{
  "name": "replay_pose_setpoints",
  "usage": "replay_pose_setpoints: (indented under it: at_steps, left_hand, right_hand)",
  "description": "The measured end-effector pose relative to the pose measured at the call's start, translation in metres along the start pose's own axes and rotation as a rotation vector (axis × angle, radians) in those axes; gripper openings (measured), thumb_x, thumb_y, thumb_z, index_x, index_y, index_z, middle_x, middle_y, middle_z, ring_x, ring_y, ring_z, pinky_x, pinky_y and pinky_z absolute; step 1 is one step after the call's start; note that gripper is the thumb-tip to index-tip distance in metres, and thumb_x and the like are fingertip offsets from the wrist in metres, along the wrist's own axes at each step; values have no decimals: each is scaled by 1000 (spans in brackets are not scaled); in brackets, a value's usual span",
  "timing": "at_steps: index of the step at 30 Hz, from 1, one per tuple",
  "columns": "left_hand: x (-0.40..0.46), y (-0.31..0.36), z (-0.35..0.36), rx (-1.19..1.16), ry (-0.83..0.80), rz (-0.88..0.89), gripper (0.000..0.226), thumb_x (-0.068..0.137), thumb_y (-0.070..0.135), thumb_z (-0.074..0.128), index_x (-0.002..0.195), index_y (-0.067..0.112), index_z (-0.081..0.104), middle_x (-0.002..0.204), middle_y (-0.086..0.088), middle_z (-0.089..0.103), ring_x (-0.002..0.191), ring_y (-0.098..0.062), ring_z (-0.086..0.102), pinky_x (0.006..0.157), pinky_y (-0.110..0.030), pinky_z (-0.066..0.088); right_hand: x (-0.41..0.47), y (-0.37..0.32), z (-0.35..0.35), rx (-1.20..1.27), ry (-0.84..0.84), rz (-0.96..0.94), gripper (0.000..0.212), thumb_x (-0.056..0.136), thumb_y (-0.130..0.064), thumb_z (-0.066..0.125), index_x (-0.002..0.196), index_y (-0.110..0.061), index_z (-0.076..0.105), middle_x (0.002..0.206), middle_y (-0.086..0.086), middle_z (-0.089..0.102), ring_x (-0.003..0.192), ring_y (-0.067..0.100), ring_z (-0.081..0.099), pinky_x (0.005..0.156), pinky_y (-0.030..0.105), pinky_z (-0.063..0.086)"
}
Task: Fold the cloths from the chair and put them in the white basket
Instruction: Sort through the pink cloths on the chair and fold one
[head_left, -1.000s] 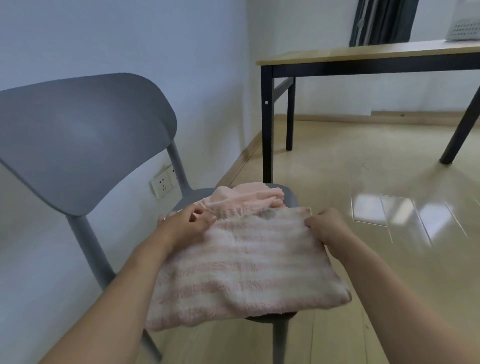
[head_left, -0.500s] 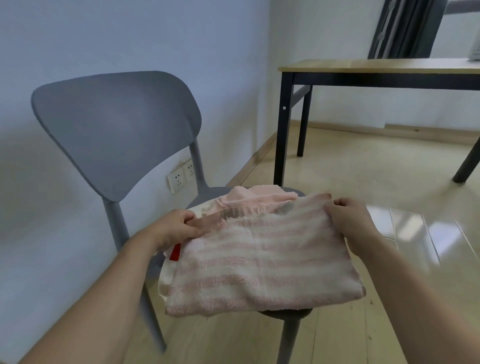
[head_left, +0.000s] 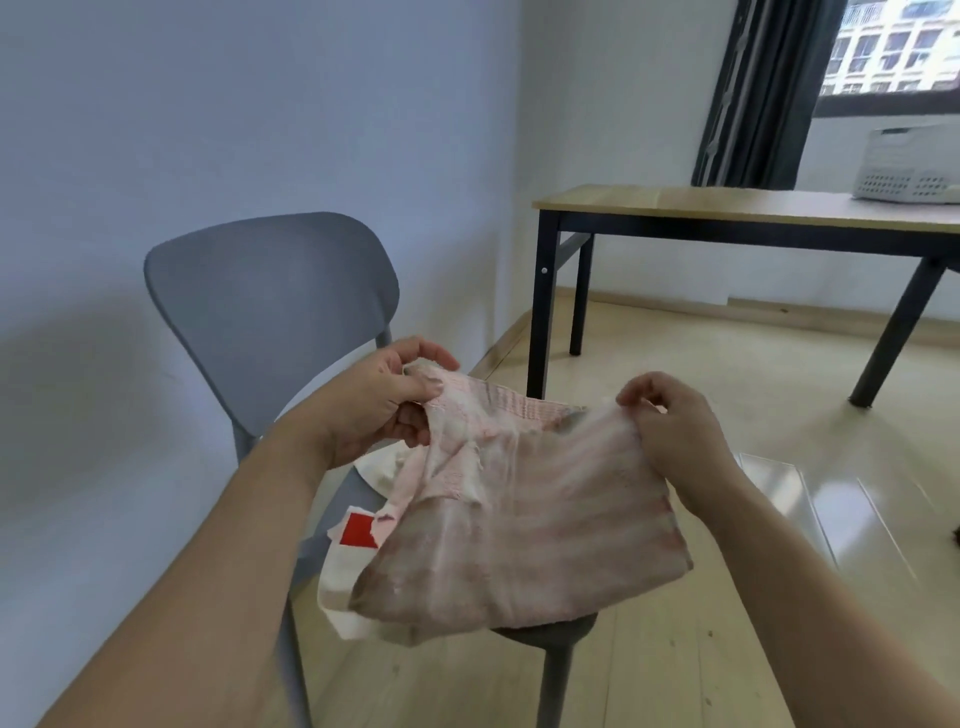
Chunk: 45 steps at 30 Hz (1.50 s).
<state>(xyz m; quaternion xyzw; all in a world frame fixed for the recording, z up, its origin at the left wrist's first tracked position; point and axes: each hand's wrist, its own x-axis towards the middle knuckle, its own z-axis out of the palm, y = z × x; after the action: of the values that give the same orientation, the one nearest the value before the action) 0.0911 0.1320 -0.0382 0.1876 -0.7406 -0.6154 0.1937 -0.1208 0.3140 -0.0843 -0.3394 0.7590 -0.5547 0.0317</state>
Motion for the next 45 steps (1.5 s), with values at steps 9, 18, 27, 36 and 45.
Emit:
replay_pose_setpoints:
  at_steps: [9,18,27,36,45]
  left_hand:
    - [-8,-9,19,651,347,-58,24,87,-2,39,89,12,59,89,-11,65,72,-23,64,71,-39,54]
    - [-29,-94,37,1010,-57,-166,107,60,67,73,143,43,10,150,8,11,140,-22,16,114,-46,24]
    - [-26,-93,52,1123,-159,34,21,81,33,56,100,26,49,106,9,48,88,-12,48,67,-22,37]
    - [21,-125,-2,553,338,-500,19,93,21,48,79,9,53,74,-9,46,57,-20,39,52,-26,30]
    - [33,-125,5,683,357,-650,50,69,44,62,104,9,59,114,-14,56,99,-31,58,78,-37,51]
  right_hand:
    - [-28,-16,-11,118,7,50,36,80,7,42,72,-15,70,85,-5,65,94,18,58,91,36,46]
    - [-17,52,1,50,22,385,38,78,8,36,69,-17,64,97,12,63,92,29,55,80,35,45]
    - [-10,76,21,17,-34,482,32,85,9,35,88,-5,64,90,14,54,71,22,44,55,26,33]
    - [1,78,26,34,-37,448,36,84,10,35,91,-7,66,94,12,58,68,17,44,55,24,34]
    - [3,72,16,58,24,446,38,82,9,34,93,-5,68,97,11,60,78,21,49,67,28,44]
